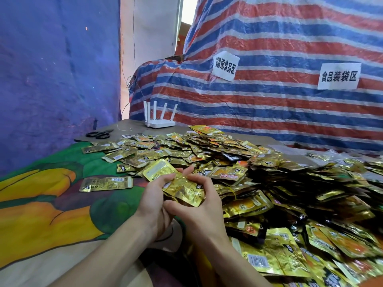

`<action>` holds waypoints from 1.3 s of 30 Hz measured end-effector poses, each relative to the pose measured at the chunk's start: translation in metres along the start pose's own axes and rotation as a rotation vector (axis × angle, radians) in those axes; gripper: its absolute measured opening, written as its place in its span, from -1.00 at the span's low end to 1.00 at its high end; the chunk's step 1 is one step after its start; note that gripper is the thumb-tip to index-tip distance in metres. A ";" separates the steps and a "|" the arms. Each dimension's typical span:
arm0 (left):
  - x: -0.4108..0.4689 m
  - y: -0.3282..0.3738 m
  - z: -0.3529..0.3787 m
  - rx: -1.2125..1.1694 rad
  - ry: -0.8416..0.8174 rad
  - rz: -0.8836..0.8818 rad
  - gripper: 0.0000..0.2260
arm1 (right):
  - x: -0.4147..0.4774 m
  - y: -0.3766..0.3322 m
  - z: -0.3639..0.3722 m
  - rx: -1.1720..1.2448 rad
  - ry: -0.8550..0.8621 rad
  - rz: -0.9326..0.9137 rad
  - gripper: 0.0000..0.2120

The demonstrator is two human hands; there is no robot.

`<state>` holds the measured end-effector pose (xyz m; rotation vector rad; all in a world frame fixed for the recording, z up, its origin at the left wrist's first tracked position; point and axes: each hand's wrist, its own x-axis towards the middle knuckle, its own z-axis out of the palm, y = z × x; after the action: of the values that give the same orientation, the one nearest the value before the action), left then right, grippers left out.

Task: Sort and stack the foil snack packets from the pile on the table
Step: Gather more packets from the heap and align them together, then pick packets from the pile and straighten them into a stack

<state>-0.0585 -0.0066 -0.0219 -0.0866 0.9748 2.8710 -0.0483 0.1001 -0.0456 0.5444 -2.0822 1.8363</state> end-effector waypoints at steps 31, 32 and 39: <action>0.025 0.039 -0.046 1.035 0.671 0.663 -0.91 | 0.035 -0.029 -0.088 -1.118 0.198 0.268 -0.60; 0.025 0.043 -0.048 1.159 0.682 0.605 -0.91 | 0.035 -0.034 -0.084 -1.142 0.205 0.245 -0.61; 0.028 0.105 -0.061 1.878 0.740 0.103 -0.47 | 0.068 -0.057 -0.040 -1.067 0.002 -0.017 -0.58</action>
<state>-0.0982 -0.1243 -0.0093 -0.8390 3.1081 0.8111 -0.0816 0.1284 0.0413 0.2463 -2.6059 0.4972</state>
